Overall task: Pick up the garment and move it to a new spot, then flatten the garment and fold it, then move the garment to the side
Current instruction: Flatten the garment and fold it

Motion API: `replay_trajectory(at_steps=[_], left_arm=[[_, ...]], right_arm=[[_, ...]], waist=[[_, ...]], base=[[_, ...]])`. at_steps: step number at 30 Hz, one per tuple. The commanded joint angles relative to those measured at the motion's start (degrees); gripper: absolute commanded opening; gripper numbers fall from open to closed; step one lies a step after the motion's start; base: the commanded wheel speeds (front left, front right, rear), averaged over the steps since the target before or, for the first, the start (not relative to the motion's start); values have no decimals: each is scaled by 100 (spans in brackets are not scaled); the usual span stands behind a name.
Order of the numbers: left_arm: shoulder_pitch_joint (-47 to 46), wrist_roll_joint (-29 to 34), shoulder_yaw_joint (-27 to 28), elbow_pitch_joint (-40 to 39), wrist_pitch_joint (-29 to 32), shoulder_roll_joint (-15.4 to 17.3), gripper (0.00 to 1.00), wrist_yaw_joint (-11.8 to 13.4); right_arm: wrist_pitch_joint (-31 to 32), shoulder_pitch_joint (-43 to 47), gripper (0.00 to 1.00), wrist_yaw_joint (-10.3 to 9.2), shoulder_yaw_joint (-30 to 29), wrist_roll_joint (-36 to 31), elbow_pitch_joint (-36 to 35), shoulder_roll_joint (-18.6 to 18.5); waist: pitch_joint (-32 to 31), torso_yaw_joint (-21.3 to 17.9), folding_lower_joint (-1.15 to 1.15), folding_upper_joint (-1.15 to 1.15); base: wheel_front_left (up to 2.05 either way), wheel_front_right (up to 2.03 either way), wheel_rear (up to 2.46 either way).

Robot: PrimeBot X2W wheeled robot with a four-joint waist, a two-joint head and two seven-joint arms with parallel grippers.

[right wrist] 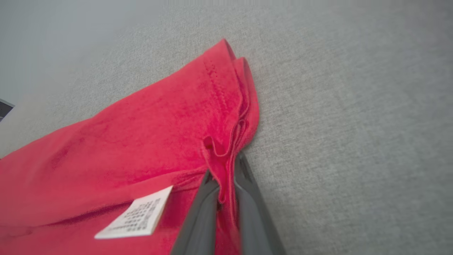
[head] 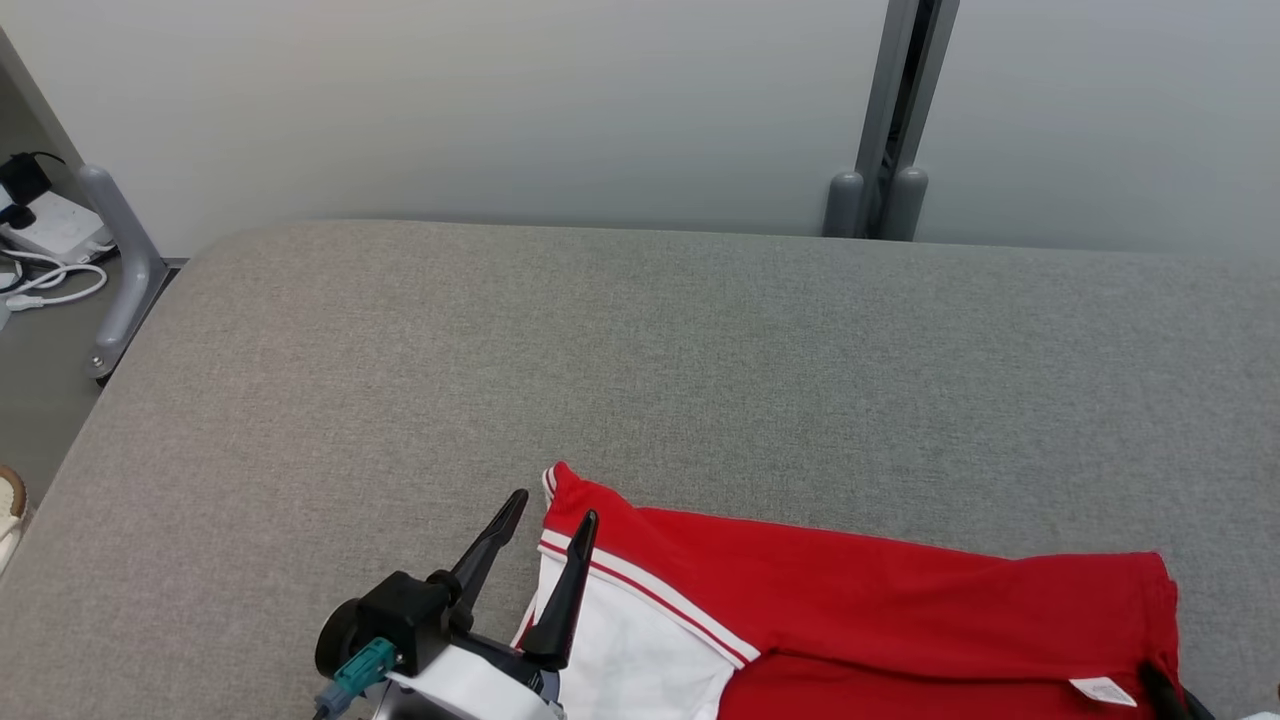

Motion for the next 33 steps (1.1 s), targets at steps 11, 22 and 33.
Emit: replay_trajectory(at_steps=[11,22,33], left_arm=[[68,-115,50,37,-17,-14,100,-44],[86,-273,68,41,-17,-19,100,-49],[100,-492,245,7,-17,-19,100,-37]], right_arm=[[3,-137,0,-3,-323,-355,385,-488],[4,-345,0,-2,-187,-618,790,-839],[3,-526,0,-1,554,-493,-79,-661]], waist=[[-84,38,0,0],[-188,89,0,0],[-506,-105,0,0]], base=[[0,0,0],[0,0,0],[0,0,0]])
